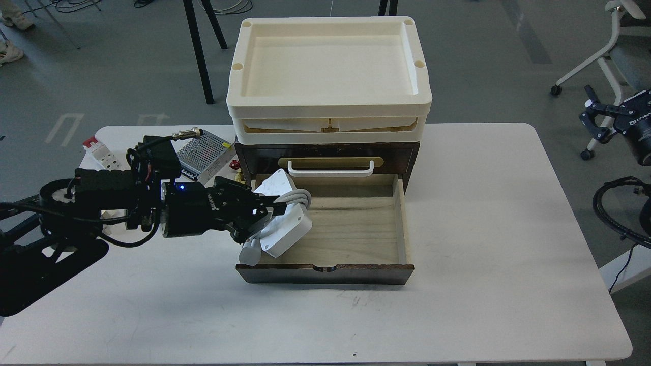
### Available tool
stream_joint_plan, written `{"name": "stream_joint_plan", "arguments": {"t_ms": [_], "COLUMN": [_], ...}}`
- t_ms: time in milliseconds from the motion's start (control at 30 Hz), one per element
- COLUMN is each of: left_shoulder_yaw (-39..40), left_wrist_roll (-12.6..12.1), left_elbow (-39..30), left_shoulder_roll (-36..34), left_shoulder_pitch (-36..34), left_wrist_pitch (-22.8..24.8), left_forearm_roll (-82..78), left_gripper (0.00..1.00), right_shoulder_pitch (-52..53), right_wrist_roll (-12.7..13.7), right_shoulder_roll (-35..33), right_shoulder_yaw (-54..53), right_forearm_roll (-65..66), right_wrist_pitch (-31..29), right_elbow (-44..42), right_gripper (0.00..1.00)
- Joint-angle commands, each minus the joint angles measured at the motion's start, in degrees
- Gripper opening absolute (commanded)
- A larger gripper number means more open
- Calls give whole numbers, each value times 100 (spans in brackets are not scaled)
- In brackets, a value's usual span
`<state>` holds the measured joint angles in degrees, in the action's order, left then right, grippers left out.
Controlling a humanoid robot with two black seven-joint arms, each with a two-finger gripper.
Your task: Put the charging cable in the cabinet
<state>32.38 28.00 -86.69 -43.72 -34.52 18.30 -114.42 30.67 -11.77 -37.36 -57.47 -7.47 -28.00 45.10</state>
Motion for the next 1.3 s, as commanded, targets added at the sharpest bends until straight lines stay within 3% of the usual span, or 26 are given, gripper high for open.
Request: {"name": "stream_joint_plan", "arguments": {"t_ms": [0, 467, 933, 1200, 1267], "left_shoulder_yaw": [-48, -48, -4, -65, -74], "left_wrist_roll": [0, 0, 0, 0, 0], "left_elbow": [249, 759, 794, 1180, 1417], "left_shoulder_roll": [249, 935, 882, 935, 979], "left_shoulder_pitch": [-10, -37, -239, -186, -160], "left_wrist_pitch": [16, -10, -28, -177, -379], "left_forearm_roll": [-150, -115, -115, -150, -142], "left_gripper": [0, 0, 0, 0, 7], "right_shoulder_pitch": [1, -35, -52, -61, -70], "right_wrist_roll": [0, 0, -9, -9, -9], "right_shoulder_roll": [1, -8, 1, 1, 1], "right_shoulder_yaw": [8, -9, -9, -27, -18], "right_forearm_roll": [-9, -9, -9, -9, -9], "right_wrist_pitch": [0, 0, 0, 0, 0], "right_elbow": [8, 52, 61, 52, 52], "right_gripper": [100, 100, 100, 100, 100]}}
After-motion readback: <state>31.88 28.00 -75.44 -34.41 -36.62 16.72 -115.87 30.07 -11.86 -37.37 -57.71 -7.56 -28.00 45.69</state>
